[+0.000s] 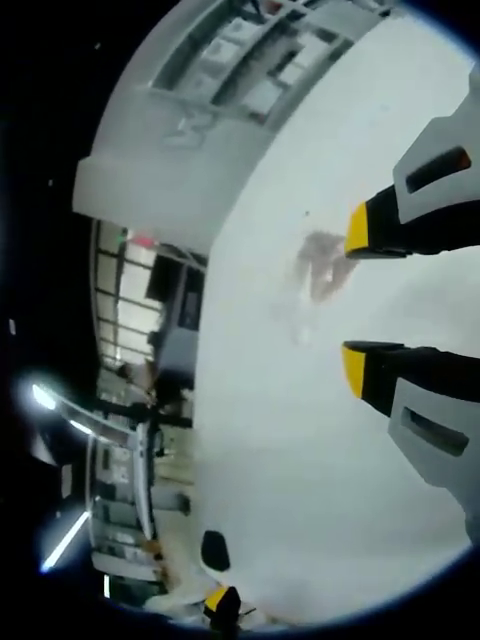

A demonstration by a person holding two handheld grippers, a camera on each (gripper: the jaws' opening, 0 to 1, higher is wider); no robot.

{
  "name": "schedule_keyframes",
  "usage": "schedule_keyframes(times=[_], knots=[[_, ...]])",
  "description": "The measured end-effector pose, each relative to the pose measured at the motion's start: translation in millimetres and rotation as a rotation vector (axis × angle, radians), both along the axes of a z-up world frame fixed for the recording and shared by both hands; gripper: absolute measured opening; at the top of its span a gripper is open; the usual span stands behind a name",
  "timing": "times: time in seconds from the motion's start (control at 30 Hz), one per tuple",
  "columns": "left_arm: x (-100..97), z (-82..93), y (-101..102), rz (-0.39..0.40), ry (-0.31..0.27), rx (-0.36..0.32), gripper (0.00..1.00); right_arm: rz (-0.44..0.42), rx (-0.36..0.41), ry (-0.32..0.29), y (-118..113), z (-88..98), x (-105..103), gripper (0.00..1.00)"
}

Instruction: Open the resealable bag by pulling the two sides of the seal apart until the entire bag opening is separated and visibly accessible.

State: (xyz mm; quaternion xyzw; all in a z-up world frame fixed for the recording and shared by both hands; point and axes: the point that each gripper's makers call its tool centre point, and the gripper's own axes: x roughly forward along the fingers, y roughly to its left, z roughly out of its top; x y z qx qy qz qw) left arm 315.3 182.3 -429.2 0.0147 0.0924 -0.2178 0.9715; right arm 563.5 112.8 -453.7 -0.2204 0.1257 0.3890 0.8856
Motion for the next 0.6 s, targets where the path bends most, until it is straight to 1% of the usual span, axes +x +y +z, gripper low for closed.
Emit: schedule_keyframes(times=[0.13,0.27,0.47,0.6], knots=[[0.5,-1.2,-1,-0.004,0.006,0.004,0.97,0.007,-0.004,0.001,5,-2.5,4,0.31],[1.3,-0.4,0,-0.004,0.005,0.004,0.97,0.010,-0.005,-0.004,4,-1.0,4,0.30],[1.8,1.1,1,-0.004,0.001,0.003,0.97,0.022,-0.027,-0.008,11,-8.2,9,0.29],[1.3,1.5,2,-0.007,0.002,0.003,0.97,0.027,-0.031,-0.021,13,-6.4,8,0.28]])
